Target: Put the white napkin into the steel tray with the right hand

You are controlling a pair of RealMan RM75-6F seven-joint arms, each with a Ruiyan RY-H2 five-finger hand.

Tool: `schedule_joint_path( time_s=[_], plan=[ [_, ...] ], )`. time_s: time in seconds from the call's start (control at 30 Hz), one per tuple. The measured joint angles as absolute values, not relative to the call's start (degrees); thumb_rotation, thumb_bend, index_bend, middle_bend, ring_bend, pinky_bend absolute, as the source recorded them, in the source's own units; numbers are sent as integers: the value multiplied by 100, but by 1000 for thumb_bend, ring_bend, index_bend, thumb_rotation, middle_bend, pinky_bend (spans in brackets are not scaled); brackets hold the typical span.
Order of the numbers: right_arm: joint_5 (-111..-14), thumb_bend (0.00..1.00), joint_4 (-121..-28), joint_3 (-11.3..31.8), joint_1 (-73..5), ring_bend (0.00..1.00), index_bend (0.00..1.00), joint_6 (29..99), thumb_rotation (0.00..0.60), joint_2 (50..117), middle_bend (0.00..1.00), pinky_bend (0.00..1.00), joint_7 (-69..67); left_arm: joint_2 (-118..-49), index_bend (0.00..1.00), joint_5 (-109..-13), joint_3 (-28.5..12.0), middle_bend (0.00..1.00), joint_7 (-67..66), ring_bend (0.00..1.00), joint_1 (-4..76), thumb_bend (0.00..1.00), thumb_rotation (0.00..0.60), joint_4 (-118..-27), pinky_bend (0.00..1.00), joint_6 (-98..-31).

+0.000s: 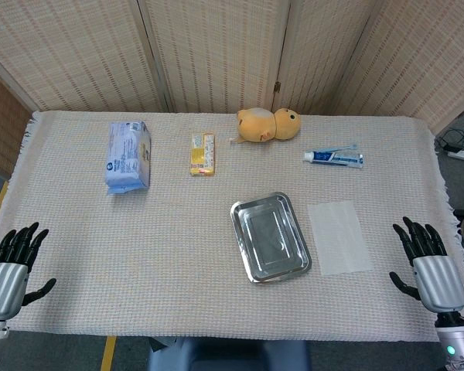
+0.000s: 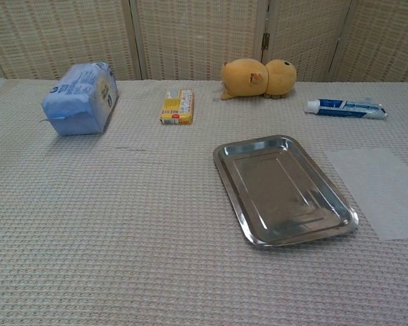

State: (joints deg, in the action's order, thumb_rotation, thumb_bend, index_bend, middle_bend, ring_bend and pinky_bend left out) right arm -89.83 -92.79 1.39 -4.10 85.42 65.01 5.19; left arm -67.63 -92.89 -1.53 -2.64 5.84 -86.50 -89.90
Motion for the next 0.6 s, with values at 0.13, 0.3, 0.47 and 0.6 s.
schedule_joint_path(
  time_s=[0.13, 0.3, 0.47, 0.6],
  plan=[
    [-8946, 306, -9225, 134, -435, 0, 0, 8473, 600, 6493, 0, 0, 434, -6838, 0, -9348, -147, 0, -242, 0, 621, 246, 600, -8584, 0, -8996],
    [-9018, 307, -9085, 74, -421, 0, 0, 8469, 600, 6465, 0, 0, 207, -6909, 0, -9411, -119, 0, -217, 0, 690, 247, 600, -8593, 0, -8906],
    [-9085, 307, -9135, 38, -392, 0, 0, 8513, 600, 6429, 0, 0, 236, -6925, 0, -9472, -44, 0, -120, 0, 729, 247, 600, -8583, 0, -8804],
    [-9225, 307, -9152, -48, -404, 0, 0, 8473, 600, 6415, 0, 0, 305, -6986, 0, -9593, -24, 0, 162, 0, 774, 246, 600, -8430, 0, -8848]
  ],
)
